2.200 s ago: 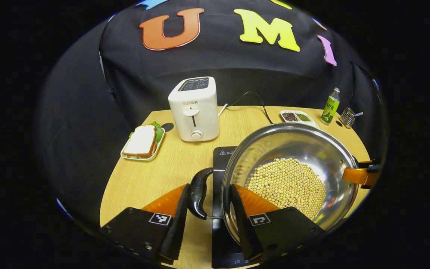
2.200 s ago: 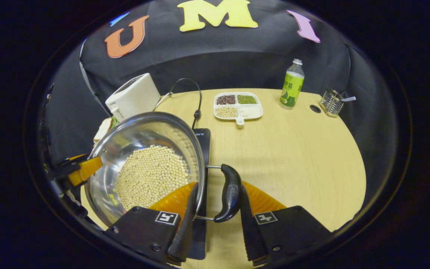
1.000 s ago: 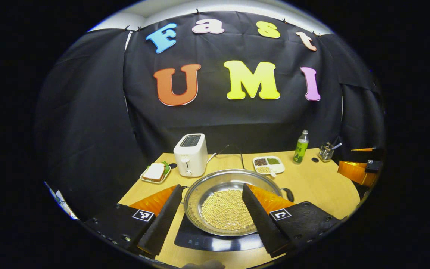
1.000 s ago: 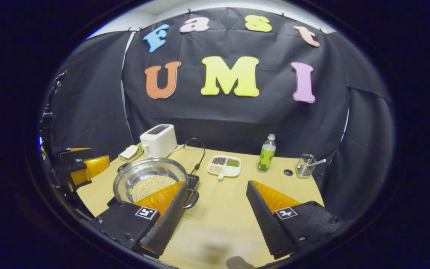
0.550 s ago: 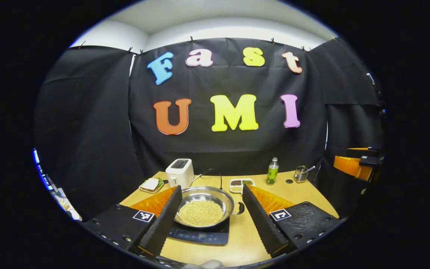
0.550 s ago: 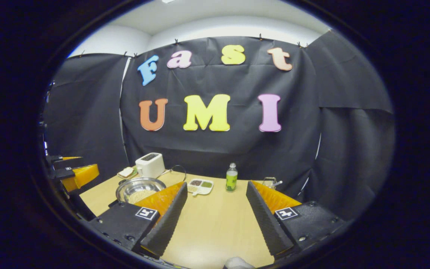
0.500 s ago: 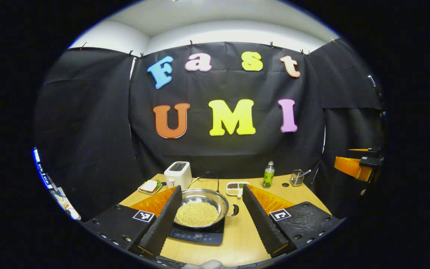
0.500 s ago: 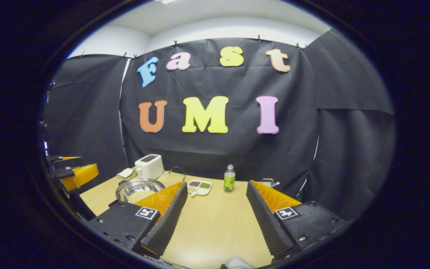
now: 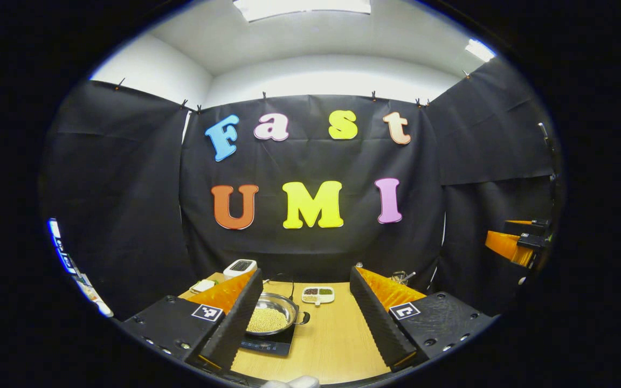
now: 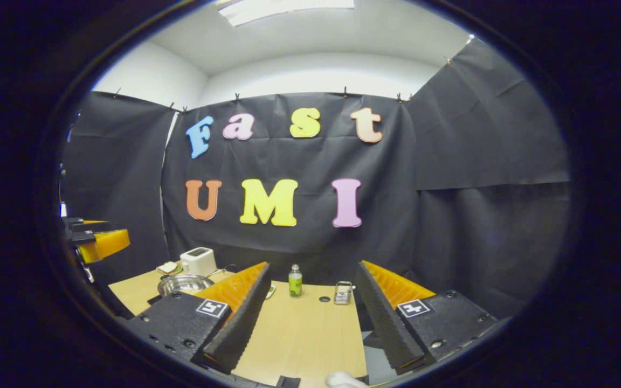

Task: First push the handle of the pot to place it horizontally, then grasp the pot with both hands and set it on the induction cooktop.

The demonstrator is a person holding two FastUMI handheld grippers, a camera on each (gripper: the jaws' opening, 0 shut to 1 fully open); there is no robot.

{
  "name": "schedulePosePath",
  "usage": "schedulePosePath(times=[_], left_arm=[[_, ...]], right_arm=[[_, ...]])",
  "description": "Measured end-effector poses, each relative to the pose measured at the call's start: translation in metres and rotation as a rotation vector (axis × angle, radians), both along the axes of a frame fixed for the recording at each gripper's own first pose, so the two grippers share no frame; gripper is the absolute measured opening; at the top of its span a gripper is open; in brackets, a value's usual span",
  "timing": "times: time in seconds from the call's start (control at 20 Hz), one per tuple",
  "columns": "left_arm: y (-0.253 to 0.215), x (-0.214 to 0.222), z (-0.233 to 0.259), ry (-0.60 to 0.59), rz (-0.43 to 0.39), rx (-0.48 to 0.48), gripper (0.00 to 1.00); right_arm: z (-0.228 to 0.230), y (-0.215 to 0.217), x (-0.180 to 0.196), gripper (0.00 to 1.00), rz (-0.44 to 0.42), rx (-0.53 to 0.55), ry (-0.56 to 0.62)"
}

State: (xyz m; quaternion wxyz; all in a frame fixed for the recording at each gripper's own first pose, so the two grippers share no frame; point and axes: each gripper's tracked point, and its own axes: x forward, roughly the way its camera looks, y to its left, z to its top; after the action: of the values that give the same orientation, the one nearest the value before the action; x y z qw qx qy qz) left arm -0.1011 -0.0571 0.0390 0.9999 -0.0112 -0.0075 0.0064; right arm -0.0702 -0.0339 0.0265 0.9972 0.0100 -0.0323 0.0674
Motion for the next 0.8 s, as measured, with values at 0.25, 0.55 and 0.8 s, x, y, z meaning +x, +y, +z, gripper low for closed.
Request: schedulePosePath(times=[0.25,0.55,0.8], left_arm=[[-0.008,-0.012,0.008,-0.023,-0.006,0.003,0.96],[-0.017,-0.01,0.012,-0.036,-0.015,0.002,0.96],[-0.023,-0.004,0.014,-0.04,-0.029,0.015,0.96]], right_arm=[[0.002,-0.022,-0.016,0.97,-0.037,0.028,-0.011],[0.003,-0.031,-0.018,0.97,-0.06,0.051,-0.005],[0.002,-0.027,-0.014,0.97,-0.058,0.05,0.006]])
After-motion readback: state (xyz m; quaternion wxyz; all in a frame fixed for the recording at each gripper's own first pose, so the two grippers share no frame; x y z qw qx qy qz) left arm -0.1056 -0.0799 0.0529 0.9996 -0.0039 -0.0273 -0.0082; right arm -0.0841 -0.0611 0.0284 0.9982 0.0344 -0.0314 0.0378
